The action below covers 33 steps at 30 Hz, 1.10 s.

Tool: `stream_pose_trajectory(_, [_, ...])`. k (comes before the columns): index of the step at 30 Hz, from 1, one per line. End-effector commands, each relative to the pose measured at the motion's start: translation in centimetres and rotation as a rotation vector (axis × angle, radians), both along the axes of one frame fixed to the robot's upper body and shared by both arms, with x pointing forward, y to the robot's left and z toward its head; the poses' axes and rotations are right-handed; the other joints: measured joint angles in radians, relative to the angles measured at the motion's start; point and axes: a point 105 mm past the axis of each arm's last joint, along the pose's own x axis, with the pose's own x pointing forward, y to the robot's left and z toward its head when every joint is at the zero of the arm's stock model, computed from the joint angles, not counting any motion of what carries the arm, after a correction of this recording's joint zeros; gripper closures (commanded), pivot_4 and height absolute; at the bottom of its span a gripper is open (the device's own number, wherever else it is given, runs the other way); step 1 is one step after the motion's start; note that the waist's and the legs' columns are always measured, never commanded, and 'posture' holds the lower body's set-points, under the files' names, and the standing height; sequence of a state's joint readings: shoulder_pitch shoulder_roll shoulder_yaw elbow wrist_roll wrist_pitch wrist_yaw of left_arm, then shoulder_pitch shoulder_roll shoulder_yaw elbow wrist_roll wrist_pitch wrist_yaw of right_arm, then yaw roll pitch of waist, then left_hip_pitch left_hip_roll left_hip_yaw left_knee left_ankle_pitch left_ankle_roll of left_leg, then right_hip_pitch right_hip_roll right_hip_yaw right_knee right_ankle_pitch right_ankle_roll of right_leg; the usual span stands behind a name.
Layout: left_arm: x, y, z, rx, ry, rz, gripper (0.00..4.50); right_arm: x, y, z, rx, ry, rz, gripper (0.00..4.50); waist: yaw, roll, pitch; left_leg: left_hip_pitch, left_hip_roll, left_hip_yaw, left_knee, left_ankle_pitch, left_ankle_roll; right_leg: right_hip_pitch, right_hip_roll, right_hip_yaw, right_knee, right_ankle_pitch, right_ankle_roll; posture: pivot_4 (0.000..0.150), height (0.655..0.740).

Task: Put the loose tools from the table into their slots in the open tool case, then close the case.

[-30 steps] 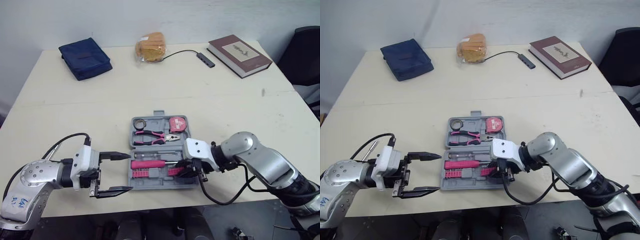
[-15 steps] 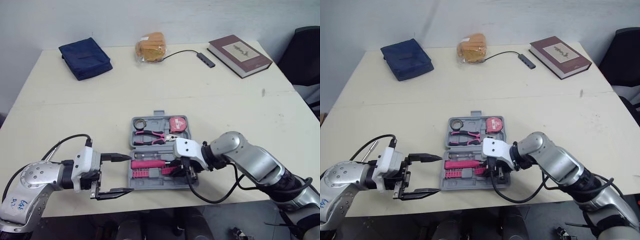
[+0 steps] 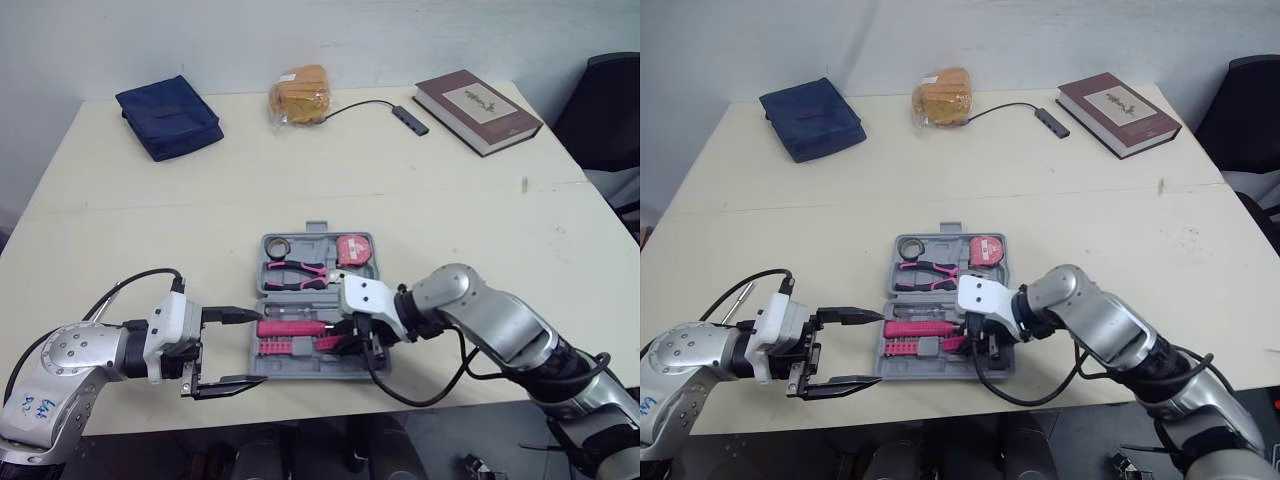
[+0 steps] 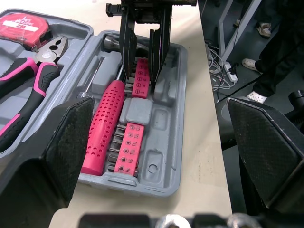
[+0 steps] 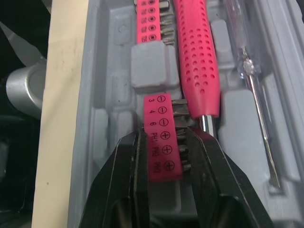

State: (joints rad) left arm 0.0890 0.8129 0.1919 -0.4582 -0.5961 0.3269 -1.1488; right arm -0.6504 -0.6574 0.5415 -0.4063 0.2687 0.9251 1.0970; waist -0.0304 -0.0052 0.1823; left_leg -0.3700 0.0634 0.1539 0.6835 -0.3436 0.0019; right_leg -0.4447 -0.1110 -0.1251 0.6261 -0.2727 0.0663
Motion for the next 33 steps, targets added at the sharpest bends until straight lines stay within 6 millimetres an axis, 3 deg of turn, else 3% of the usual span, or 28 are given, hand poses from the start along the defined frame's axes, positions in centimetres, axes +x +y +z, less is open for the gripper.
stream_pose_trajectory(1, [-0.1, 0.1, 0.5, -0.003, -0.021, 0.003, 0.0, -0.5, 0.0, 0.6, 0.026, 0.012, 0.031, 3.74, 0.001, 0.0, 0.0, 0.0, 0.0, 0.0, 0.0, 0.0, 0.0, 0.0, 0.0, 0.0, 0.0, 0.0, 0.0, 0.15, 0.74])
stream_pose_trajectory(14, [0.0, 0.1, 0.5, -0.006, -0.02, 0.011, 0.0, -0.7, 0.4, -0.4, -0.01, 0.042, 0.001, 3.74, 0.001, -0.001, 0.0, 0.0, 0.0, 0.0, 0.0, 0.0, 0.0, 0.0, 0.0, 0.0, 0.0, 0.0, 0.0, 0.15, 0.74])
stream_pose_trajectory(27, [0.2, -0.1, 0.5, -0.007, -0.033, 0.017, 0.0, -0.3, 1.2, -0.1, 0.022, 0.045, -0.014, 3.74, -0.002, -0.002, -0.001, 0.0, 0.001, 0.0, 0.0, 0.0, 0.0, 0.0, 0.0, 0.0, 0.001, 0.0, 0.0, 0.15, 0.74])
stream_pose_trajectory(30, [0.3, -0.2, 0.5, -0.008, -0.032, 0.019, 0.0, 0.2, 1.2, 0.8, 0.077, -0.01, -0.003, 2.29, 0.0, -0.002, -0.001, 0.0, 0.0, 0.0, 0.0, 0.0, 0.0, 0.0, 0.0, 0.0, 0.0, 0.0, -0.001, 0.15, 0.74])
stream_pose_trajectory(33, [0.2, -0.1, 0.6, -0.009, -0.033, 0.024, 0.0, -0.6, 0.2, 2.8, 0.186, 0.028, 0.076, 1.02, 0.002, -0.002, -0.001, 0.0, 0.0, 0.0, 0.0, 0.0, 0.0, 0.0, 0.0, 0.0, 0.0, 0.0, 0.0, 0.15, 0.74])
